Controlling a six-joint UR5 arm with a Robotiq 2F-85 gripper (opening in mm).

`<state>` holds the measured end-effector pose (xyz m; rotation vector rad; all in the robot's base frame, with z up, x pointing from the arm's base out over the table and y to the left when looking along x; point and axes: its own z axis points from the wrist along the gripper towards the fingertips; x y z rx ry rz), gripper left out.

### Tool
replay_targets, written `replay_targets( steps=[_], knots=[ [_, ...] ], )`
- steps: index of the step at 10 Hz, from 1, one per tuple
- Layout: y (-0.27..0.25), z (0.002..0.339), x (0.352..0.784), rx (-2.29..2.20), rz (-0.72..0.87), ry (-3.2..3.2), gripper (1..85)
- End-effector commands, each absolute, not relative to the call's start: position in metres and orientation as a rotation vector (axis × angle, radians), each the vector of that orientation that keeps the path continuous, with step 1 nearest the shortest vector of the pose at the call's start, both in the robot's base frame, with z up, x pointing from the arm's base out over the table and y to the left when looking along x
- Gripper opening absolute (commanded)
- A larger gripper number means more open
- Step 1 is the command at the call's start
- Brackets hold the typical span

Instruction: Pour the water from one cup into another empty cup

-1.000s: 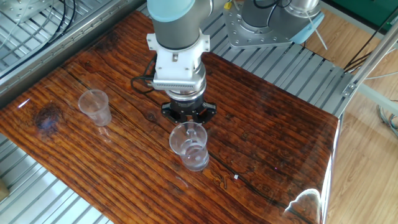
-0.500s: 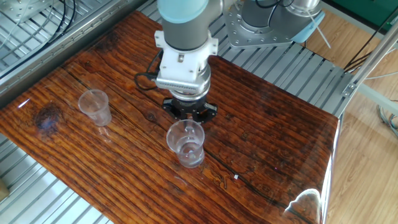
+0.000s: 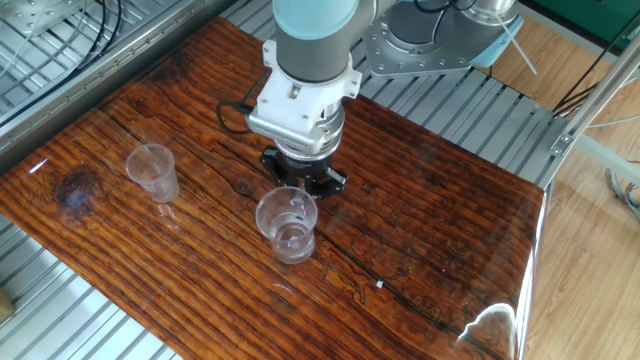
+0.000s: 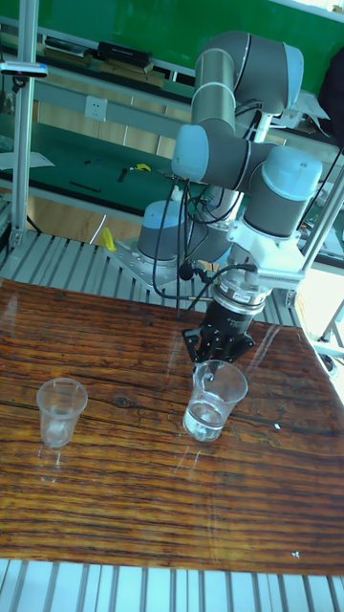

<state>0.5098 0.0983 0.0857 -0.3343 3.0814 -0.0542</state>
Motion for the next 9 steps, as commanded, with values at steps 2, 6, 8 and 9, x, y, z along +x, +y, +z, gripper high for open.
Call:
replay_targets(
  steps=[2, 6, 8, 9],
  knots=[
    [0.098, 0.089, 0.503, 0.084, -0.038, 3.116, 1.7],
    [0.086, 0.091, 0.510, 0.401, -0.079, 3.053, 1.7],
    [0.101, 0.093, 0.506, 0.527, -0.002, 3.052, 1.7],
    [0.111, 0.094, 0.502, 0.595, 0.043, 3.057, 1.7]
  ],
)
